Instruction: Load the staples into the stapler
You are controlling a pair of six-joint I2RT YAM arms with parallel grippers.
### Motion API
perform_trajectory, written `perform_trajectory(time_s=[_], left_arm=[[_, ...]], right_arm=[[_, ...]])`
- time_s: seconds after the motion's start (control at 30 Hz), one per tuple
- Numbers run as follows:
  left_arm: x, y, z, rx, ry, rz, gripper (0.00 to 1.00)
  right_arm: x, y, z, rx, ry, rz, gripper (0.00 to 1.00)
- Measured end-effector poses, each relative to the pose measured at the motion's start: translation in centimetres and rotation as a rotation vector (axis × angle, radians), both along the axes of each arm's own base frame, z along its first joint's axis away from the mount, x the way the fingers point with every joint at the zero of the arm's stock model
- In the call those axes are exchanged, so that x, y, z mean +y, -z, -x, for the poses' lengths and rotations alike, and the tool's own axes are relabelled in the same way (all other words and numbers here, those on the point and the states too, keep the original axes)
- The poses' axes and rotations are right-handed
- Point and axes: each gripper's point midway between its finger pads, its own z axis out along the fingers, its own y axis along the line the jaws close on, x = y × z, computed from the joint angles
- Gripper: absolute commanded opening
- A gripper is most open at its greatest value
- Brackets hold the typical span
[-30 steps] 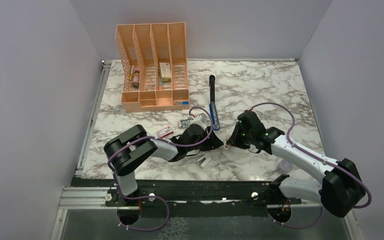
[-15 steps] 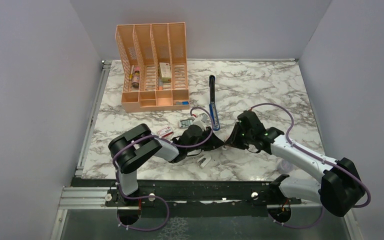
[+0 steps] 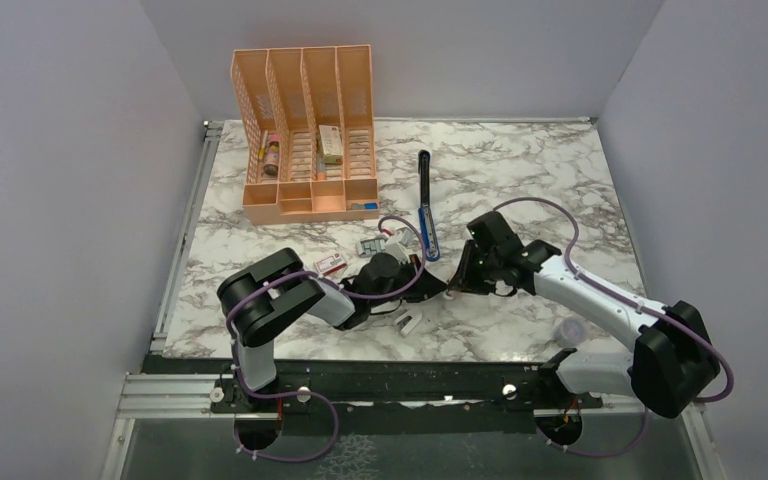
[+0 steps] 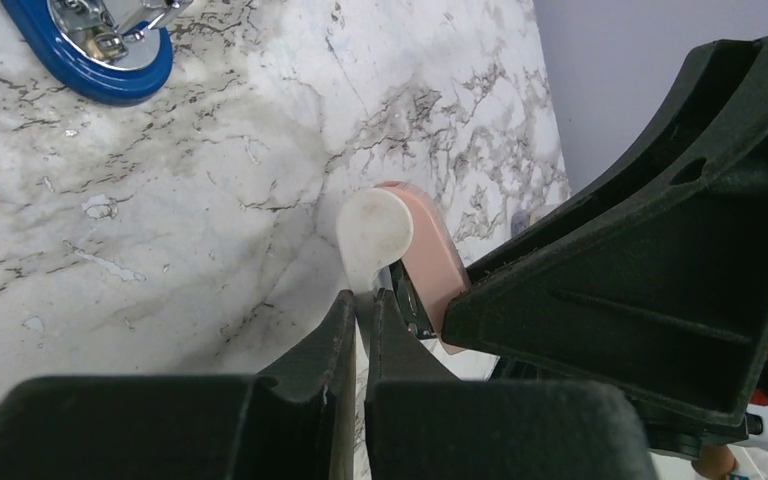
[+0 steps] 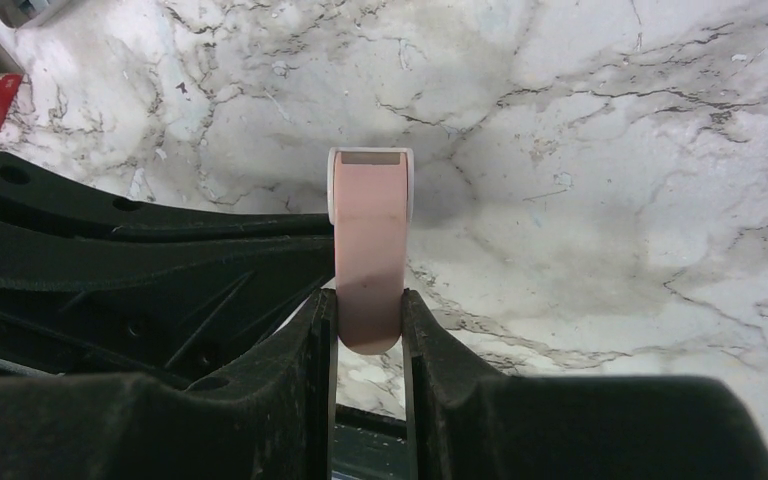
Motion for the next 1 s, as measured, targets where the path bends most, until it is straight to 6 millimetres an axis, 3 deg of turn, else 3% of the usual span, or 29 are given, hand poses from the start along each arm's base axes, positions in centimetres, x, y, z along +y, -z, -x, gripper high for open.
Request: perform_trajectory(time_s=[0.27, 0.57, 0.7, 0.8, 0.87, 1.0], left_arm=[[0.0, -0.8, -0.5, -0.058, -0.01, 0.02, 0.0], [0.1, -0.5, -0.9, -0.094, -0.015, -0.005, 0.0], [1.2, 3.2, 0.4, -0.051, 0.014, -0.13, 0.0], [1.2, 3.7, 0.6, -0.057, 0.027, -0.153, 0.0], [1.1, 3.7, 0.6, -0.061, 0.03, -0.156, 0.05], [0.9, 3.5, 0.6, -0.064, 0.04, -0.16, 0.27]], right_arm=[[-0.4, -0.8, -0.8, 0.01, -0.04, 0.016, 0.13], [-0.9, -0.3, -1.9, 0.036, -0.087, 0.044, 0.14], [-1.6, -1.0, -3.8, -0.001, -0.076, 0.054, 0.14], [-1.7, -1.2, -4.8, -0.02, -0.086, 0.057, 0.14], [-1.7, -0.8, -4.9, -0.013, -0.099, 0.063, 0.14], [-1.4, 0.0, -4.7, 0.01, -0.12, 0.059, 0.14]])
